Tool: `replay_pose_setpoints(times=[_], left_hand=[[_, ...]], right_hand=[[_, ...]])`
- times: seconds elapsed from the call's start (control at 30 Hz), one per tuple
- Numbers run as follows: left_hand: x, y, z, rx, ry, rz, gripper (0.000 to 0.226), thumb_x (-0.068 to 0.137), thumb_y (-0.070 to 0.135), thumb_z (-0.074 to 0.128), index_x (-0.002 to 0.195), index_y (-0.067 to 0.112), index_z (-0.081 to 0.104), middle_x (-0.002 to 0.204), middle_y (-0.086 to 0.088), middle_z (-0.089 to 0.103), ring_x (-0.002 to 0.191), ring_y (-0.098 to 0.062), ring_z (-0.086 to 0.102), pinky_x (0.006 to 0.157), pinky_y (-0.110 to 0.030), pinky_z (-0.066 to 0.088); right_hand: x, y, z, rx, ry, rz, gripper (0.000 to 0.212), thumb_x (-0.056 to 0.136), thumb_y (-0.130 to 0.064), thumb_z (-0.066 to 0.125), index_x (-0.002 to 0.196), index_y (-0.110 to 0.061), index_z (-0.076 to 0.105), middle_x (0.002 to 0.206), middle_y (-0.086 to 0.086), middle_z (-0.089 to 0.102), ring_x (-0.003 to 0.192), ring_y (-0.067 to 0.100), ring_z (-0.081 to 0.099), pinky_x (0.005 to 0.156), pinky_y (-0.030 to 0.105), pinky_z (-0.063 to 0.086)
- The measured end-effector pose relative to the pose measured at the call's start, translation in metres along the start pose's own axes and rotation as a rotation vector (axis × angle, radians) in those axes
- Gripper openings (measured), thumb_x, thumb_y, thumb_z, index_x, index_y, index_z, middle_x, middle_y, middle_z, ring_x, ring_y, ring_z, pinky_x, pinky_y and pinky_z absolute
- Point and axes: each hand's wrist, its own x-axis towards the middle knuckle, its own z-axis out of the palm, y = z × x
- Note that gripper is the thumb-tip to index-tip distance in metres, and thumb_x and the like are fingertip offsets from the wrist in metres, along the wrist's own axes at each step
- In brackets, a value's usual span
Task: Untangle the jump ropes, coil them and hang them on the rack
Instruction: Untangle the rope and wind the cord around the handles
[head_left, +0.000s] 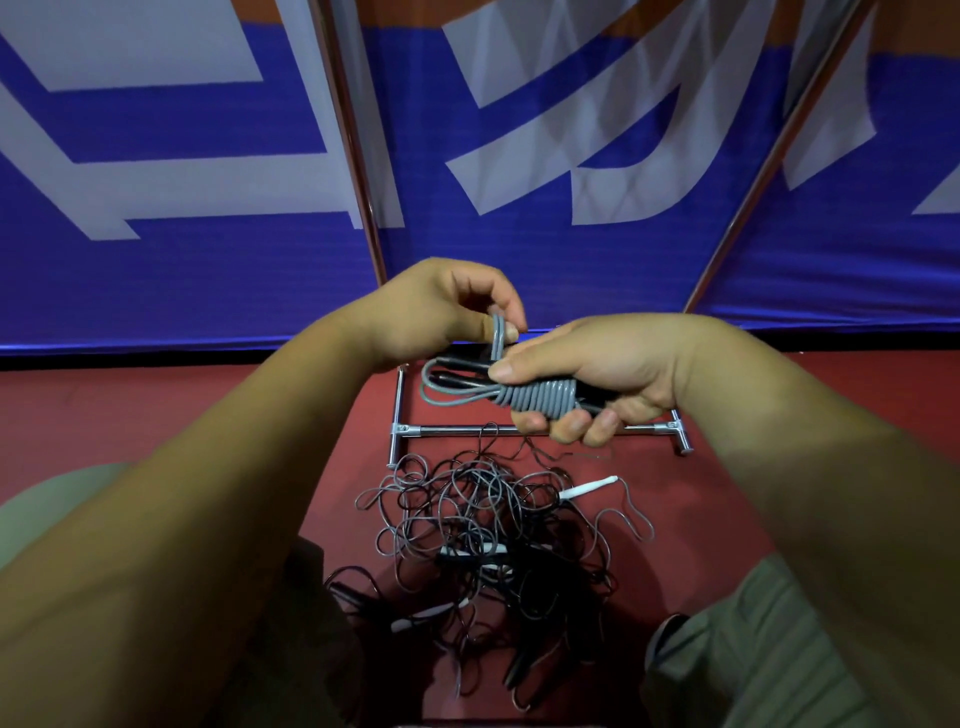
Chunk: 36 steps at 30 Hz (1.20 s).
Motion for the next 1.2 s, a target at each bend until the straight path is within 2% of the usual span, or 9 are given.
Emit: replay_pose_setpoints(times=[0.17,0.4,0.53,0.6,0.67,0.77,0.83,1.0,1.2], left_hand=[[0.004,0.013,-0.006,0.395,0.107,0.021,0.02,0.094,0.008,0.075,0.1,0.026,0.079,0.098,0.01,0.076,0.093,-0.004,0.071,0.089,-0.027,0.058],[0.006,0.002,-0.002,0.71,0.18,0.179,0.034,0.101,0.014,0.067,0.132,0.027,0.073,0.108,0.007,0.069,0.101,-0.006,0.062,0.089,-0.023,0.047],[0.009,-0.005,0.013,0.644,0.314,-0.02,0.005,0.096,0.02,0.075,0.101,0.02,0.075,0.084,0.005,0.072,0.074,-0.007,0.068,0.071,-0.032,0.056],[0.011,-0.009,0.02,0.584,0.337,-0.108,0.015,0.101,0.027,0.068,0.09,0.017,0.067,0.071,0.002,0.068,0.057,-0.004,0.067,0.055,-0.022,0.049],[0.011,-0.01,0.027,0.273,0.324,-0.193,0.023,0.108,0.027,0.059,0.092,0.011,0.065,0.07,-0.003,0.068,0.053,-0.005,0.068,0.051,-0.017,0.048],[0.015,-0.003,0.035,-0.504,0.23,-0.261,0.023,0.113,0.021,0.049,0.1,0.008,0.063,0.082,-0.007,0.067,0.074,-0.019,0.073,0.074,-0.036,0.062],[0.017,-0.004,0.034,-0.679,0.194,-0.226,0.023,0.114,0.019,0.044,0.105,0.01,0.062,0.088,-0.006,0.069,0.08,-0.02,0.069,0.086,-0.041,0.06],[0.02,-0.002,0.032,-0.681,0.203,-0.126,0.028,0.113,0.023,0.039,0.114,0.012,0.065,0.082,0.002,0.056,0.068,-0.012,0.044,0.071,-0.03,0.045],[0.014,-0.006,0.031,-0.252,0.084,-0.168,0.016,0.106,0.012,0.061,0.118,0.004,0.069,0.105,-0.011,0.078,0.085,-0.008,0.069,0.074,-0.019,0.054]], right_hand=[[0.008,0.002,-0.008,-0.005,0.247,-0.05,0.037,0.105,-0.048,0.062,0.113,-0.013,0.061,0.086,0.011,0.062,0.057,0.012,0.047,0.037,0.018,0.033],[0.024,0.0,-0.021,-0.069,0.715,-0.179,0.051,0.109,-0.059,0.048,0.122,-0.012,0.062,0.092,0.013,0.076,0.061,0.019,0.071,0.051,0.029,0.056],[0.028,-0.002,-0.019,-0.035,0.819,-0.222,0.052,0.106,-0.06,0.054,0.11,-0.01,0.067,0.093,0.012,0.073,0.067,0.021,0.066,0.05,0.029,0.056],[0.028,-0.003,-0.015,0.002,0.844,-0.26,0.053,0.103,-0.063,0.056,0.111,-0.013,0.069,0.093,0.008,0.072,0.066,0.018,0.061,0.05,0.027,0.053],[0.026,-0.005,-0.012,0.03,0.859,-0.289,0.056,0.098,-0.07,0.057,0.11,-0.017,0.071,0.091,0.004,0.073,0.064,0.015,0.059,0.05,0.027,0.051],[0.023,-0.006,-0.012,0.092,0.909,-0.323,0.055,0.096,-0.069,0.061,0.108,-0.017,0.072,0.085,0.003,0.071,0.061,0.014,0.058,0.049,0.025,0.048],[0.021,-0.007,-0.014,0.166,0.939,-0.334,0.049,0.096,-0.066,0.064,0.107,-0.019,0.073,0.083,0.004,0.072,0.059,0.015,0.058,0.049,0.025,0.047],[0.018,-0.007,-0.018,0.297,0.909,-0.338,0.059,0.091,-0.074,0.066,0.111,-0.021,0.078,0.081,0.002,0.07,0.055,0.012,0.056,0.045,0.023,0.037],[0.014,-0.01,-0.019,0.294,0.889,-0.298,0.045,0.091,-0.058,0.069,0.102,-0.015,0.076,0.078,0.004,0.071,0.052,0.013,0.055,0.046,0.022,0.036]])
